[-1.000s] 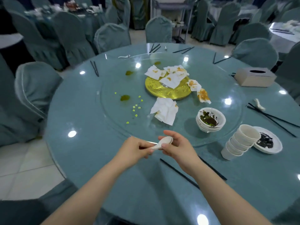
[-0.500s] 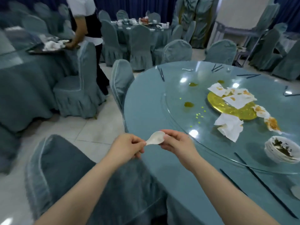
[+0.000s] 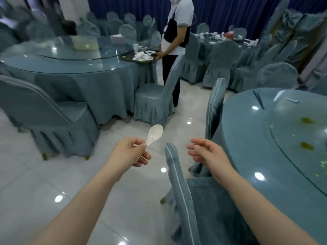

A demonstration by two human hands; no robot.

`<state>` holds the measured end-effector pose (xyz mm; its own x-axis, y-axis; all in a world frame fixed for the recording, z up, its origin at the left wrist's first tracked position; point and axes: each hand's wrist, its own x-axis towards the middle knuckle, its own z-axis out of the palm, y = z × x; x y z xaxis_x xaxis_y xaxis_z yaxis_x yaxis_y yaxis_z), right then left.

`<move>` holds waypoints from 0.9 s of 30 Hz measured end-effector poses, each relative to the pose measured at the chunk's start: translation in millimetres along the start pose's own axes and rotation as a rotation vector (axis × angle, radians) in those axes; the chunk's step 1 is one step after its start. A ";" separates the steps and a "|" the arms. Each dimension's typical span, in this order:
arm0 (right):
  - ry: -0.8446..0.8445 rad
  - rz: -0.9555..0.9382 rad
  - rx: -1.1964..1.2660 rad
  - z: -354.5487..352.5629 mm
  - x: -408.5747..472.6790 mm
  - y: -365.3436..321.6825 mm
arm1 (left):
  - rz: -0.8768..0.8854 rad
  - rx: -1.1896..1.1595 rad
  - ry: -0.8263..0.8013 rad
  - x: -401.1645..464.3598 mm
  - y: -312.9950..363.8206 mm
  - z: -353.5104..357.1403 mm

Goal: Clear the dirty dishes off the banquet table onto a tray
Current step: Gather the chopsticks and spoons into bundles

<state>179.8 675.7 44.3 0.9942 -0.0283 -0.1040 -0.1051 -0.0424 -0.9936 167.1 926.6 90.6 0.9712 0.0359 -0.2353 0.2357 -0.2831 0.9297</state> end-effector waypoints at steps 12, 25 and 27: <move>0.080 0.015 -0.053 52.7 117.3 3.9 | -0.049 0.035 -0.053 125.3 1.9 -64.2; 0.542 0.136 -0.043 -16.4 31.4 47.2 | 0.014 0.044 -0.460 171.5 20.5 22.1; 0.627 0.193 -0.064 -35.7 -15.5 60.8 | -0.004 0.035 -0.519 154.4 15.1 47.6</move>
<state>157.2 637.9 -12.9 0.7571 -0.6170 -0.2147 -0.3006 -0.0371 -0.9530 319.1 882.3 54.8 0.8238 -0.4407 -0.3567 0.2297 -0.3158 0.9206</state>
